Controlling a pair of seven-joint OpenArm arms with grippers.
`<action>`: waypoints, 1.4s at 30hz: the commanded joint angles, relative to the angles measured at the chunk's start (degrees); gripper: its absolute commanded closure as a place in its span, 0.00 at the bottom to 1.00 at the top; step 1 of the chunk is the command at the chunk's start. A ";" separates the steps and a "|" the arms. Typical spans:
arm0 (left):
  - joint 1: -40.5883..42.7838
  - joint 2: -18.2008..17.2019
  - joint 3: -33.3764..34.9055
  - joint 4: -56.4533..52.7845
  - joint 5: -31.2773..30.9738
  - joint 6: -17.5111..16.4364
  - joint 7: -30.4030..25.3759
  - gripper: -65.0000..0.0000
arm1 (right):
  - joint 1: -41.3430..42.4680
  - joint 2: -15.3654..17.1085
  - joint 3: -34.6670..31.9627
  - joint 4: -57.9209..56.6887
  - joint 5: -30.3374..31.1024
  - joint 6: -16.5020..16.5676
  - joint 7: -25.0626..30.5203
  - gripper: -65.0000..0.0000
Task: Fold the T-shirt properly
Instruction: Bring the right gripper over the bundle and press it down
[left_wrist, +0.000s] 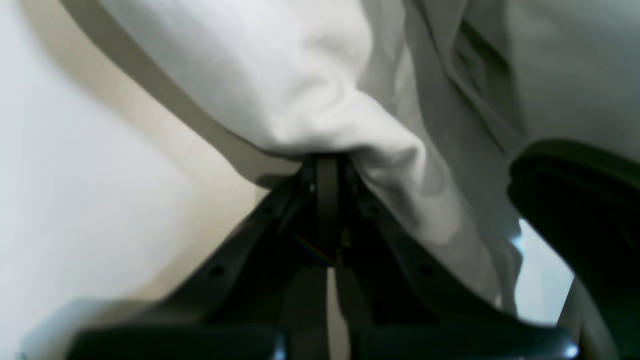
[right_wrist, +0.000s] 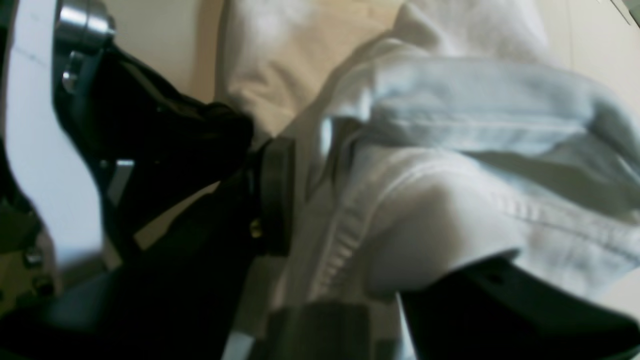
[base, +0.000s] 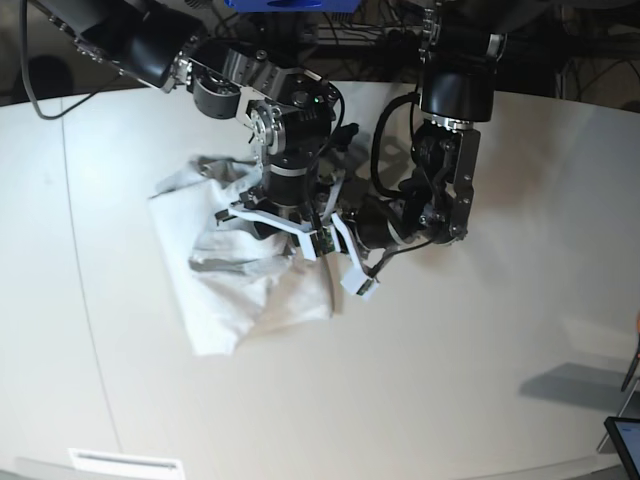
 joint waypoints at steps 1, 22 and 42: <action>-1.81 0.82 0.52 -0.45 -0.74 0.42 -0.43 1.00 | 0.92 -1.07 -0.37 1.04 0.11 1.74 1.66 0.62; -1.99 -2.25 -5.54 0.78 -1.09 0.42 -0.07 1.00 | 0.74 -1.16 -0.29 5.43 -4.20 2.35 1.92 0.48; 6.36 -9.99 -17.85 9.04 -0.83 0.42 1.24 1.00 | -1.55 -1.95 7.01 8.60 -4.28 2.18 4.21 0.49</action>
